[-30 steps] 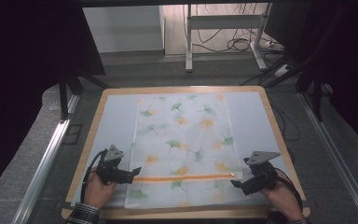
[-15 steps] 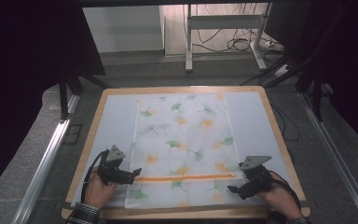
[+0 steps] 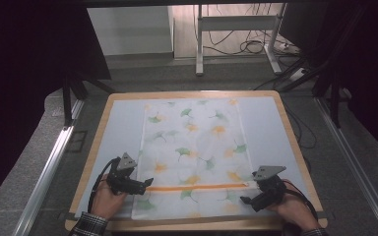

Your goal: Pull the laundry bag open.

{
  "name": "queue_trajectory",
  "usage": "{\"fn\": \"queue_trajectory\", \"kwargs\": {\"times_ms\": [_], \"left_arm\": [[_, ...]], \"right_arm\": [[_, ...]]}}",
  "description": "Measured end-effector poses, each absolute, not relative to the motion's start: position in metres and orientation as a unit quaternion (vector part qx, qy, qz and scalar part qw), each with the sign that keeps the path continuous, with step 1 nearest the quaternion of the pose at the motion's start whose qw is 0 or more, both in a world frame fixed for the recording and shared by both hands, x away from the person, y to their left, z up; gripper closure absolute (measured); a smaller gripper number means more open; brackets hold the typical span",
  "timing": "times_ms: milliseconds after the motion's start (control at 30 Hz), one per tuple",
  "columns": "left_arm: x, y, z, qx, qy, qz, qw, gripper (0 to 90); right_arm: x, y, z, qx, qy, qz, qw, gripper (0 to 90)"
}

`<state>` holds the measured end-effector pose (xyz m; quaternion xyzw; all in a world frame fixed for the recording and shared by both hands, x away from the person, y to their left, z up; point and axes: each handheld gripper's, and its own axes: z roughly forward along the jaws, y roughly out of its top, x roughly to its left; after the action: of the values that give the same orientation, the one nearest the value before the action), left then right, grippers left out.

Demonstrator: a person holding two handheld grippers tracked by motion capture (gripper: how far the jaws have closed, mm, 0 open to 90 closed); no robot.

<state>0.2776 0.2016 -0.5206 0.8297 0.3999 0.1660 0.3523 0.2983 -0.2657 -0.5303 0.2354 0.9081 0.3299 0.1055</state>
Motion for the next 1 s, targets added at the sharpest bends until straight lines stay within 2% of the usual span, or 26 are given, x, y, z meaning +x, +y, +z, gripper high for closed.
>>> {"fn": "queue_trajectory", "kwargs": {"times_ms": [567,833,933,1000], "left_arm": [[0.280,0.192,-0.521,0.838,0.388,0.157,0.349,2.2],[0.284,0.156,-0.512,0.852,0.352,0.138,0.361,2.9],[0.286,0.141,-0.509,0.860,0.333,0.133,0.363,5.6],[0.287,0.132,-0.506,0.866,0.316,0.129,0.365,11.4]], "right_arm": [[0.299,-0.266,-0.530,0.232,0.910,0.329,0.102,0.0],[0.298,-0.266,-0.530,0.235,0.908,0.330,0.104,0.0],[0.298,-0.266,-0.530,0.235,0.909,0.330,0.103,0.0],[0.298,-0.266,-0.530,0.234,0.908,0.331,0.103,0.0]]}}
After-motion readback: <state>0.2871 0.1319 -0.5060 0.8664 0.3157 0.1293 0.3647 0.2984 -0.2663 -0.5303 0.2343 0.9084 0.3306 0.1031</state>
